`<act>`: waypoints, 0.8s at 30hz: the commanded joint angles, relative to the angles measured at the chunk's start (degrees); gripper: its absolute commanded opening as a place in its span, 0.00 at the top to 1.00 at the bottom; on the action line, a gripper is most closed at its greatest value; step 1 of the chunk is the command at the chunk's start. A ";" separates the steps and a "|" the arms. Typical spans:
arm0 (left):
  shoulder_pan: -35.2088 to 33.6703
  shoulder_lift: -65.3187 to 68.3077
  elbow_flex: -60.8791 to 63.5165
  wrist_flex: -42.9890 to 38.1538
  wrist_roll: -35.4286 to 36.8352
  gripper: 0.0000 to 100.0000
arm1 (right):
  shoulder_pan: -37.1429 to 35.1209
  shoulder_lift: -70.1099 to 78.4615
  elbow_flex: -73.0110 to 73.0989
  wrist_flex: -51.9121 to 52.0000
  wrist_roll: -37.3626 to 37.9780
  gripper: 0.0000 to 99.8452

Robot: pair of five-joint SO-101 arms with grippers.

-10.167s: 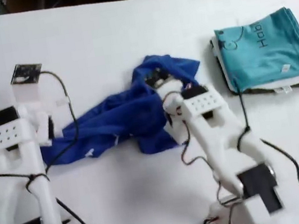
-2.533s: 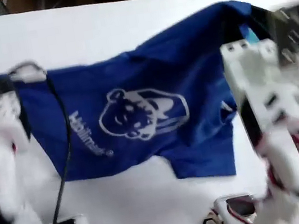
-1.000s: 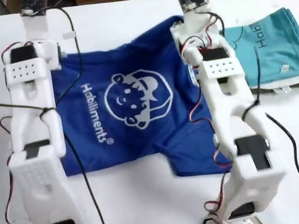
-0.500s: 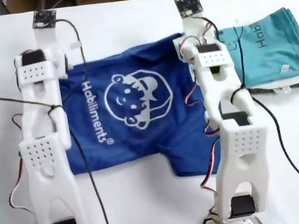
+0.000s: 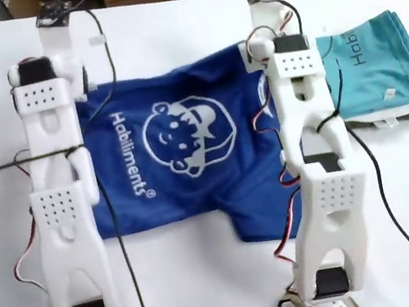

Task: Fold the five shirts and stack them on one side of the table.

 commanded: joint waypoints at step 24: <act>-0.62 -18.46 16.40 14.51 -8.88 0.97 | 1.01 -7.78 -14.95 33.71 4.92 0.98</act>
